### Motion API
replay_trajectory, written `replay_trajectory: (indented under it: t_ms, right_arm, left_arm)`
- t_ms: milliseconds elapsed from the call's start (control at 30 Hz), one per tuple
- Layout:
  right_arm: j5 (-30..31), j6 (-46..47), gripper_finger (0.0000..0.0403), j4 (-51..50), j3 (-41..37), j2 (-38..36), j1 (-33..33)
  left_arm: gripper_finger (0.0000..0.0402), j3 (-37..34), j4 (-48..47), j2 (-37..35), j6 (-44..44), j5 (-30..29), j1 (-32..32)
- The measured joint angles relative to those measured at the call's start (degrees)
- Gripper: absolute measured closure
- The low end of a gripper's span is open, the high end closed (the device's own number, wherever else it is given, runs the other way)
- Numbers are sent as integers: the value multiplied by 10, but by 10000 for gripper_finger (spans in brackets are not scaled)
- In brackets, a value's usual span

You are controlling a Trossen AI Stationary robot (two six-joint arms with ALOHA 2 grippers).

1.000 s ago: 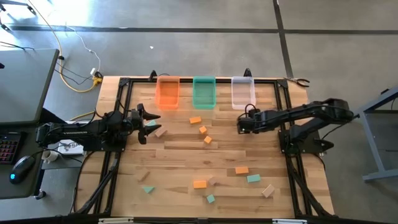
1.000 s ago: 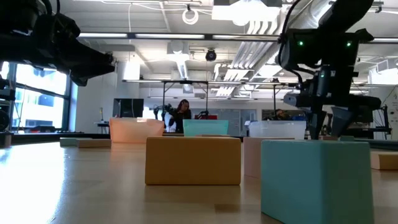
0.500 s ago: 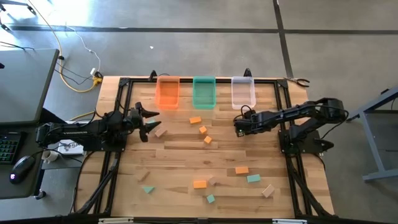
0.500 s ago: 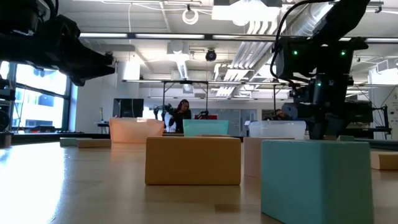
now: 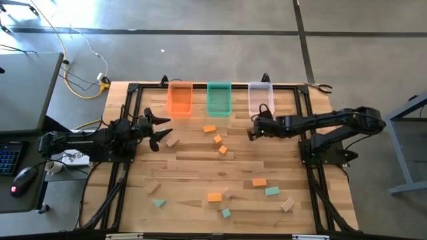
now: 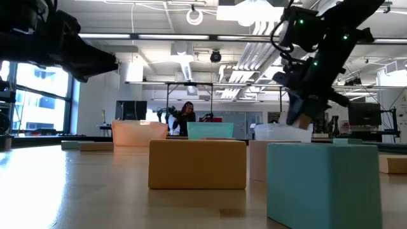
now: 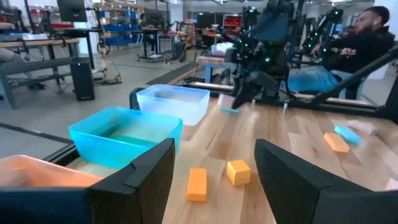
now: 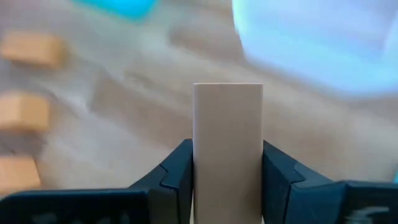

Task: Sort & place blocks by color
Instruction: Put the brown block into the transparent bin

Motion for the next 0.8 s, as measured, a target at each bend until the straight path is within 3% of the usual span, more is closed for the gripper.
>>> replay_trajectory:
  t_ms: [200, 467, 633, 800]
  right_arm:
    - [74, -164, 297, 125, 0, -4, -50]
    - [84, -264, 297, 213, 0, -4, -148]
    - [38, -305, 297, 213, 0, 1, -203]
    - [-38, -280, 297, 196, 0, 18, -239]
  left_arm:
    - [190, 0, 0, 0, 23, -35, 0]
    - [190, 0, 4, 0, 53, -46, 0]
    - [189, 1, 21, 0, 65, -52, 0]
    - [179, 1, 38, 0, 44, -58, 0]
